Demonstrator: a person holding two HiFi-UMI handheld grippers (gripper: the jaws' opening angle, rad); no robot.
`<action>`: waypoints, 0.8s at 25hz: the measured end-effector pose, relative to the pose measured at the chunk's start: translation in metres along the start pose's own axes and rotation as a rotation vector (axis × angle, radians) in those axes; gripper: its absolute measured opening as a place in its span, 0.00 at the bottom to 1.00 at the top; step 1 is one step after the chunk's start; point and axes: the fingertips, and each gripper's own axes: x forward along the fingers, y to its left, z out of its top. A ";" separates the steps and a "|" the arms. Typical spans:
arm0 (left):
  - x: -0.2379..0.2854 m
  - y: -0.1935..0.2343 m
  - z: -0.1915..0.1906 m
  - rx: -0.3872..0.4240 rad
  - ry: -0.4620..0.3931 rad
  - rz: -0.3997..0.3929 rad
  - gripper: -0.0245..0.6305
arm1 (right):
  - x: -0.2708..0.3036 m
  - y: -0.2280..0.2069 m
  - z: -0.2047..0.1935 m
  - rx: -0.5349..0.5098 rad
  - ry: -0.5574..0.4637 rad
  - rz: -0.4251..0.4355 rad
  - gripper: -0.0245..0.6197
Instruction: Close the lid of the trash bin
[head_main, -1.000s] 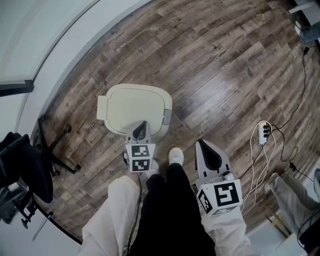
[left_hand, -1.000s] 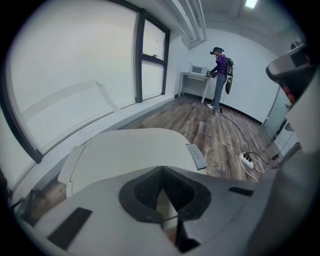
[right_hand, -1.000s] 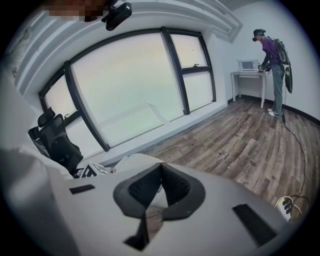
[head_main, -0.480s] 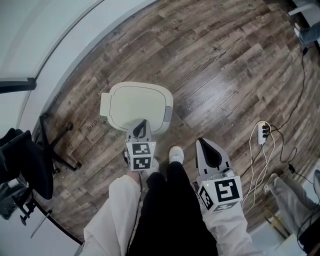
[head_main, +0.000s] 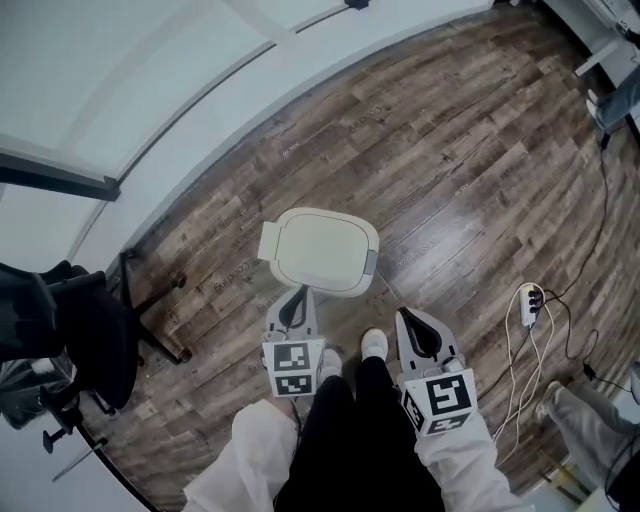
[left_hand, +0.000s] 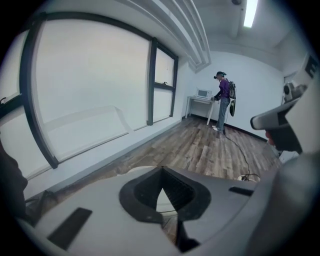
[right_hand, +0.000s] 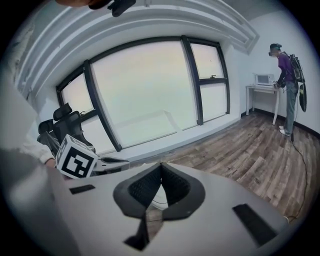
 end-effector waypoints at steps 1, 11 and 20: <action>-0.014 0.005 0.009 -0.016 -0.013 0.000 0.05 | -0.006 0.008 0.007 -0.003 -0.007 -0.003 0.08; -0.163 0.051 0.104 -0.037 -0.164 0.027 0.05 | -0.071 0.098 0.104 -0.069 -0.075 0.045 0.07; -0.311 0.055 0.206 -0.024 -0.299 0.032 0.05 | -0.166 0.151 0.225 -0.134 -0.216 0.059 0.07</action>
